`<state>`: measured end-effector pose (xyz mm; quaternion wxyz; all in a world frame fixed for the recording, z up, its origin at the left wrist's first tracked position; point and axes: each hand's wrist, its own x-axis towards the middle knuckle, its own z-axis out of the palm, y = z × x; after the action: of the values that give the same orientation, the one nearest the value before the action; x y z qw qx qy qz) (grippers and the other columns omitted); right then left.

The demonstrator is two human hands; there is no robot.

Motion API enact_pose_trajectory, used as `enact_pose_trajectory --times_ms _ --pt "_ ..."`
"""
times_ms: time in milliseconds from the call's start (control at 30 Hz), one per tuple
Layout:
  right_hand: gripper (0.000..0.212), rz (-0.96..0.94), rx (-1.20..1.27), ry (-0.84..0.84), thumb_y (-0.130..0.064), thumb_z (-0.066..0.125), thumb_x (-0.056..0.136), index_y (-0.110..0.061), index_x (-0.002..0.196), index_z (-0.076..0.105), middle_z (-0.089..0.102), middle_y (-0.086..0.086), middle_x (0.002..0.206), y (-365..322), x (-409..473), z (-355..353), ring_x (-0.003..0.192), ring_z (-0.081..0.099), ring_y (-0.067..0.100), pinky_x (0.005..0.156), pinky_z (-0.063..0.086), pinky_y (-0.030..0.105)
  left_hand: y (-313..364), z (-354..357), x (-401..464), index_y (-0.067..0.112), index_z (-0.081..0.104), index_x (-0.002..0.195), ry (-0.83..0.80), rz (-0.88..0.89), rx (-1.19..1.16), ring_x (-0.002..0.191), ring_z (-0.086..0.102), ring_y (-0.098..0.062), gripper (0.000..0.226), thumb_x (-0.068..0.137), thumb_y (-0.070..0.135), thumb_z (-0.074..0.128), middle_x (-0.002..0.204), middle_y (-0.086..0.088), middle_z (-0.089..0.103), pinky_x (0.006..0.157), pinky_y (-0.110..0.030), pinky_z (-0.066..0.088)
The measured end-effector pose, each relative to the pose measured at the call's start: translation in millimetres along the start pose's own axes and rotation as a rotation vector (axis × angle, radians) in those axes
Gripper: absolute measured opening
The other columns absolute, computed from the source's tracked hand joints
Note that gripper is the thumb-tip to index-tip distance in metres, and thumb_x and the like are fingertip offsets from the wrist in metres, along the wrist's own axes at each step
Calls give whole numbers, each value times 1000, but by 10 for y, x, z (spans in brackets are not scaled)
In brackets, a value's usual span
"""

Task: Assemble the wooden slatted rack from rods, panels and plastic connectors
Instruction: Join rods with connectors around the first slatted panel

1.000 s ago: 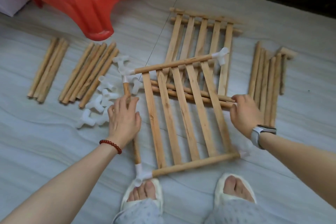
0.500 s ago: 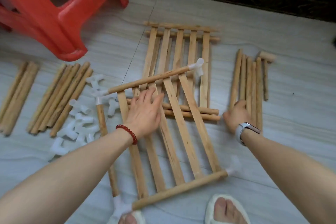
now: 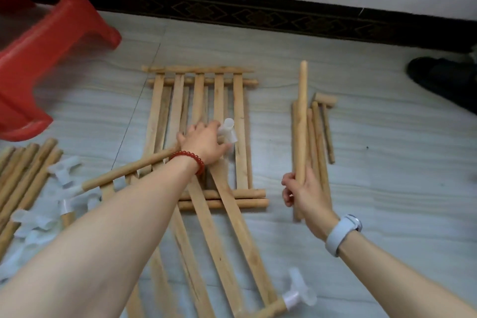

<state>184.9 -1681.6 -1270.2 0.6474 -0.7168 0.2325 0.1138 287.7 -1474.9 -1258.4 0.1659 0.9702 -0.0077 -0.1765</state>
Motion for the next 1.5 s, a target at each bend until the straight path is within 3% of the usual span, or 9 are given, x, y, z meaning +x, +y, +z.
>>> enact_pose_trajectory --times_ms 167,300,500,633,733,933,1067,1167,1500 --pt "29 -206 -43 -3 -21 65 86 -14 70 42 39 -6 48 -196 -91 -106 42 36 7 43 33 17 154 -238 -95 28 55 89 -6 250 -157 87 55 -18 18 87 45 57 87 3 59 78 -35 43" --pt "51 -395 -85 -6 -51 64 80 -6 64 46 39 -8 49 -572 -270 -156 46 35 6 46 32 19 240 -827 -474 34 42 68 3 449 -209 59 45 -4 25 86 42 57 65 10 48 55 -23 33" --pt "19 -647 -121 -236 -48 43 87 -48 105 49 45 -14 57 -1475 -762 -108 49 38 3 46 35 19 339 -1755 -1403 24 39 74 53 503 -124 61 44 -9 23 93 33 48 69 8 46 58 -27 35" --pt "18 -740 -168 -295 -27 46 92 -40 106 44 48 -13 64 -2010 -1280 -134 49 41 3 45 37 16 299 -2280 -2121 7 45 86 119 474 -186 67 47 -23 18 96 22 46 77 -14 51 61 -31 35" --pt "28 -740 -192 -363 -5 49 84 -29 96 41 51 5 77 -2308 -1695 -163 49 45 5 45 39 16 164 -2545 -2619 2 51 95 134 482 -273 68 43 -14 25 94 27 45 82 -17 50 62 -23 34" --pt "13 -865 -321 -454 -32 49 92 -38 104 50 49 -15 53 -2551 -2305 -9 42 41 4 42 37 17 -273 -2452 -3295 17 57 99 120 331 -673 85 52 -16 24 86 37 61 88 -12 57 77 -23 42" --pt "17 -850 -650 -449 -17 50 93 -30 103 47 52 -10 73 -2378 -2458 223 58 49 10 56 43 26 -531 -2207 -3489 26 57 102 99 141 -833 88 53 -4 11 93 20 55 94 9 57 70 -9 42" --pt "22 -927 -986 -465 -37 46 95 -36 117 42 51 -15 71 -2228 -2514 377 59 49 2 55 38 22 -766 -2052 -3649 34 58 106 6 60 -831 100 58 2 25 93 13 55 109 15 62 76 -13 42" --pt "23 -1125 -1403 -465 -43 38 96 -36 116 45 62 -13 93 -1946 -2594 705 73 58 9 57 47 24 -1235 -1600 -3882 18 63 105 64 -33 -1171 69 63 1 36 85 -10 54 76 10 68 59 -13 49"
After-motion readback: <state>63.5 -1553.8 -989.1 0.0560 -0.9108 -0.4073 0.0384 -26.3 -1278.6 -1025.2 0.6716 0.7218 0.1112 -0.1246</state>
